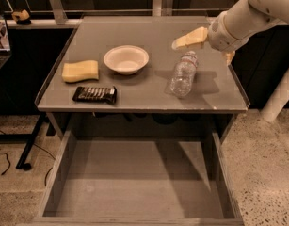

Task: Place water bottle into top drawer

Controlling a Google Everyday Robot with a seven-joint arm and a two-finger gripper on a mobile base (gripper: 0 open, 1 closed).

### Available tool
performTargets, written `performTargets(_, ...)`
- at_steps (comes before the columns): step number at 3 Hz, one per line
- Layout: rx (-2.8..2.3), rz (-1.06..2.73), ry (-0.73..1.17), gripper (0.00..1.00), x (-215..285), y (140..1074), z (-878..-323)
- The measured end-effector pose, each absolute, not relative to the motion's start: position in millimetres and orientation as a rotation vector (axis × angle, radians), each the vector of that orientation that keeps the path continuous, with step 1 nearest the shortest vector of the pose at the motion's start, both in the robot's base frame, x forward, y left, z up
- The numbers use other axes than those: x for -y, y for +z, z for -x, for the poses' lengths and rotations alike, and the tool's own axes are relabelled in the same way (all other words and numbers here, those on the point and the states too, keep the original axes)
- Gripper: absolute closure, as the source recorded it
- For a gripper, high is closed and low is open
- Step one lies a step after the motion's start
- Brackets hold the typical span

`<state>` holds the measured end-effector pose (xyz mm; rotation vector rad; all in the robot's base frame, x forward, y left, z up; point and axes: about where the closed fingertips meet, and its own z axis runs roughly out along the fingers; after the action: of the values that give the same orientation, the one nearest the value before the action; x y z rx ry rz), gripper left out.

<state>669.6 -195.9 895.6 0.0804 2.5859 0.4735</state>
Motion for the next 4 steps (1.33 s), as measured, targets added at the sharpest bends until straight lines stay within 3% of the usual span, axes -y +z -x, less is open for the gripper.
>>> performTargets(4,-2.626,-0.138,0.397,0.0,183.2,867.7,-677.4)
